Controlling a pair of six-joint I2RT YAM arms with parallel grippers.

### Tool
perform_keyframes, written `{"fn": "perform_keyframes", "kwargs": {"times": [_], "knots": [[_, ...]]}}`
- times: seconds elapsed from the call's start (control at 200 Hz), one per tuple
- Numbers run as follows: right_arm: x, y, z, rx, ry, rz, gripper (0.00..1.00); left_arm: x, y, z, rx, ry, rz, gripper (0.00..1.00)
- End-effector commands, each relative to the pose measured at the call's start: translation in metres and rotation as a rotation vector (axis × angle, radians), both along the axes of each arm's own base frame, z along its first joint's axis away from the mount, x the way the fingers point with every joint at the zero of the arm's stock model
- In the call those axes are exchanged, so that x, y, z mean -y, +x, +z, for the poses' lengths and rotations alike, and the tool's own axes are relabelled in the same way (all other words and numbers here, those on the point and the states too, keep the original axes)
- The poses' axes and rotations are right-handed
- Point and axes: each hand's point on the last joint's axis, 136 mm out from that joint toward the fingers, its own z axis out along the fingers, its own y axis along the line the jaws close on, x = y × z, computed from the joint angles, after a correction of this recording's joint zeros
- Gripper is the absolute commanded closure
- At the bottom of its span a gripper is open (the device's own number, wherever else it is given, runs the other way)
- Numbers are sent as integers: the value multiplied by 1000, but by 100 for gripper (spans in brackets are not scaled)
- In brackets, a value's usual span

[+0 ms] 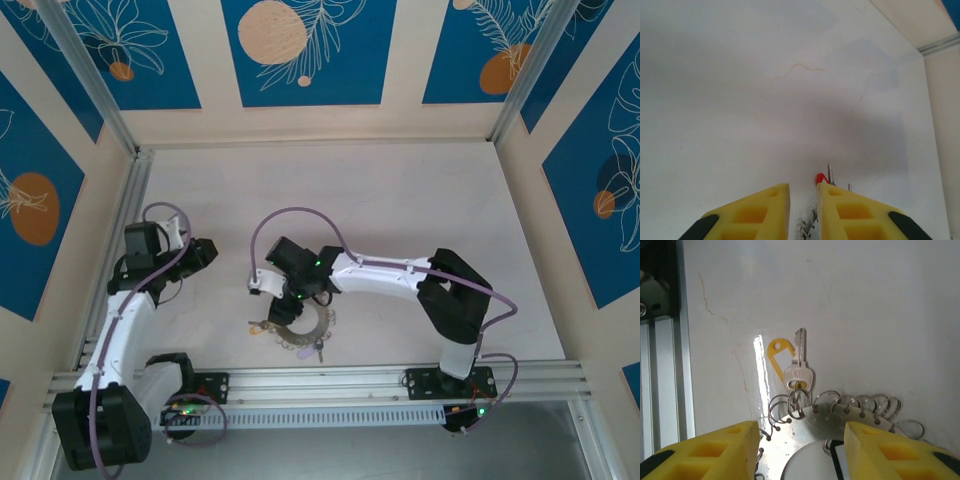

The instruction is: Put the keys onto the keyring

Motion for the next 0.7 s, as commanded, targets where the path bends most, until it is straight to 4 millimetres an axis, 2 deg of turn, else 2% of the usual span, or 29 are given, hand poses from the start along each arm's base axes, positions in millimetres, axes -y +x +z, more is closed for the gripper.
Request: {"fn": "perform_keyframes", "kwargs": {"times": [0.0, 0.17, 0.42, 0.695], "knots": [[-6, -4, -4, 36, -25, 44, 53, -3, 1, 8, 31, -48, 2, 79], [-10, -6, -18, 42, -59, 58, 55, -11, 4, 15, 58, -65, 29, 79], [-13, -17, -26, 31, -74, 91, 54, -13, 4, 19, 71, -69, 34, 79], [-15, -15, -38, 37, -108, 99, 58, -13, 3, 22, 82, -64, 33, 79]]}}
